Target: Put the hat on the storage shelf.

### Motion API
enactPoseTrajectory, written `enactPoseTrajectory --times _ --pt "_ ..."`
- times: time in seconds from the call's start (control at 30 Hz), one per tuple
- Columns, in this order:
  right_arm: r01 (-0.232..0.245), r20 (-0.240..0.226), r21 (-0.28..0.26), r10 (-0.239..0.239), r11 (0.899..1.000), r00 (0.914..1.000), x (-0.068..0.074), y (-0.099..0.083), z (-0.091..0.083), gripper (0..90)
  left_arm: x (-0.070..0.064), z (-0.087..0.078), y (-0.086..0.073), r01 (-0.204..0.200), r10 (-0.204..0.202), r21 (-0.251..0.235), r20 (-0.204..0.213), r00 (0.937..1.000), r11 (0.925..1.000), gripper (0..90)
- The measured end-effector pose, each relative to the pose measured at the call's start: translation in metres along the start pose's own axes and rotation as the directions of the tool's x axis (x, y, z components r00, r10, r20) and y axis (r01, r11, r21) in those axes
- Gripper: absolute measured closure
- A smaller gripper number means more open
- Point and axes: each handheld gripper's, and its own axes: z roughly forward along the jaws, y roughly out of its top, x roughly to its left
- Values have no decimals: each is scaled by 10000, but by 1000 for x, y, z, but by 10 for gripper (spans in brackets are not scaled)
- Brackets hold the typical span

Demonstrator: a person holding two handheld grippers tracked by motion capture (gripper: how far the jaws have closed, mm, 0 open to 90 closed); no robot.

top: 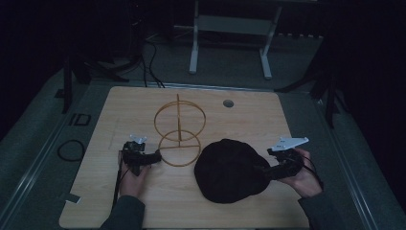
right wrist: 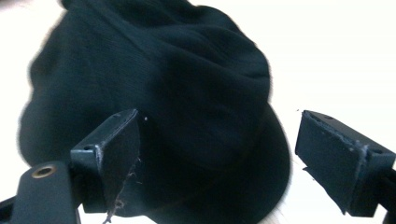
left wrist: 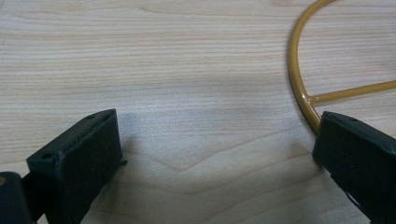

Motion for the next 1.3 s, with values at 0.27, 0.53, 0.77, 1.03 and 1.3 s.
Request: enactPoseTrajectory --times 0.27,0.53,0.77,1.03,1.3 --pt "433 -281 203 -428 9989 9987 8 11 8 139 0 0 0 0 0 6 -3 10000 10000 7" --pt "778 -626 285 -759 9966 9952 13 22 16 127 0 0 0 -1 1 7 -3 10000 10000 7" --pt "1020 -1089 400 -971 9940 9893 13 30 30 119 0 0 0 -1 1 8 -3 10000 10000 7" --pt "1200 -1561 529 -1105 9914 9815 8 35 45 117 0 0 0 1 -1 7 -4 10000 10000 7" --pt "1384 -1757 908 -1210 9862 9770 8 35 56 113 0 0 0 -2 2 7 -2 10000 10000 7"
